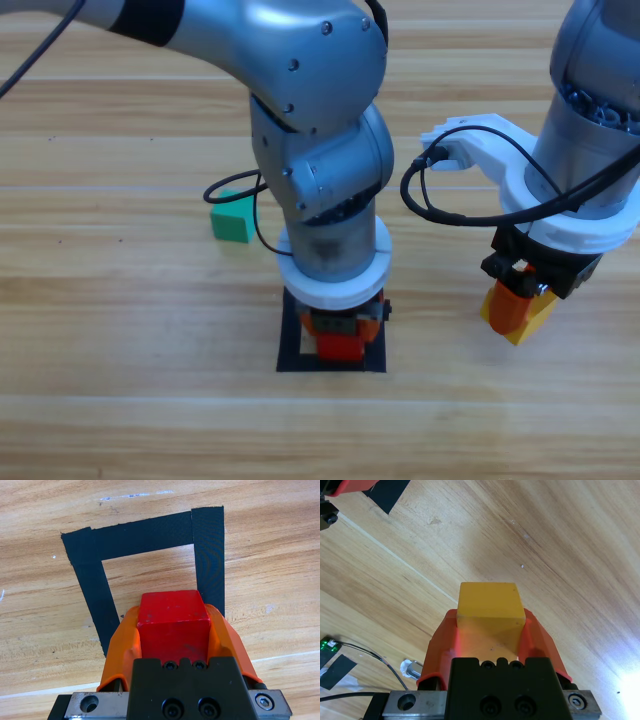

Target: Stack the blocks in the rectangular block: red at the bottom, yellow in the middle, green on top

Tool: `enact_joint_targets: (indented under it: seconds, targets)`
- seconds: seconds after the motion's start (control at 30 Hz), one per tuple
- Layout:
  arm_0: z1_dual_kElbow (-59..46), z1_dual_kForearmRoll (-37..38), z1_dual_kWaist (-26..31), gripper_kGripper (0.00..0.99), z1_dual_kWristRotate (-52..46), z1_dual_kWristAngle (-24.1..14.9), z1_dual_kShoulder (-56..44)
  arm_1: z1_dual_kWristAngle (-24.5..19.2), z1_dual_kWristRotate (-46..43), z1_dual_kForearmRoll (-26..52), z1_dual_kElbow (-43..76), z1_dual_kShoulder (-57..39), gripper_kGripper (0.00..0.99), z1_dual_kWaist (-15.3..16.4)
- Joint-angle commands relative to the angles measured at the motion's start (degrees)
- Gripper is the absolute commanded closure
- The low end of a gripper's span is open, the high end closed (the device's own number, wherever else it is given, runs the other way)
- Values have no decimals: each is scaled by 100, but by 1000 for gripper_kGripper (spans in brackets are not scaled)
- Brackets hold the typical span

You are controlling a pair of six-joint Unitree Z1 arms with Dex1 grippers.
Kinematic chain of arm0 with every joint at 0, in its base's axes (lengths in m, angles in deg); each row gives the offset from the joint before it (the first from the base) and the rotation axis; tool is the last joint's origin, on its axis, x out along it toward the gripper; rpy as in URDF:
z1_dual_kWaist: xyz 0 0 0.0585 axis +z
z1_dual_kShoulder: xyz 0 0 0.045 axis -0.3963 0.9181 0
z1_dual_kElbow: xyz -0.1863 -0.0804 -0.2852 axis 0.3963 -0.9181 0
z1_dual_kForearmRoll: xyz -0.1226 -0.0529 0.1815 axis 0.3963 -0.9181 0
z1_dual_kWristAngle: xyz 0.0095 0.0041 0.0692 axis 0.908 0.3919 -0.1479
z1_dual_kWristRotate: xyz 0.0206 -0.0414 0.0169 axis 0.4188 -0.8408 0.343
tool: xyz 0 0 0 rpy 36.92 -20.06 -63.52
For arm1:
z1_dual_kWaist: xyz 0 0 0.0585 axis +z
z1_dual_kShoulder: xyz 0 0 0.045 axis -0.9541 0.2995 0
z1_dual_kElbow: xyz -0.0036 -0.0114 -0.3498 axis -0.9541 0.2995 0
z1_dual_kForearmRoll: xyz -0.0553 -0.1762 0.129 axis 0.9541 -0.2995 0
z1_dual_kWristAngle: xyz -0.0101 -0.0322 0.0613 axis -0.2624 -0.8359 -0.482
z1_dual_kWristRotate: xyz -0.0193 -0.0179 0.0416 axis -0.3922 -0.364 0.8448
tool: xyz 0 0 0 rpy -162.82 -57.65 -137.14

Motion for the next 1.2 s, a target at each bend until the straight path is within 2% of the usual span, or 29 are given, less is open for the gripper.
enact_joint_targets:
  seconds: [0.03,1.2]
  targets:
    - [-65,-58,64,898,27,-20,225,90,-8,5,133,-47,990,-159]
    - [287,-216,169,896,-17,-46,542,90,-17,5,150,-39,990,-168]
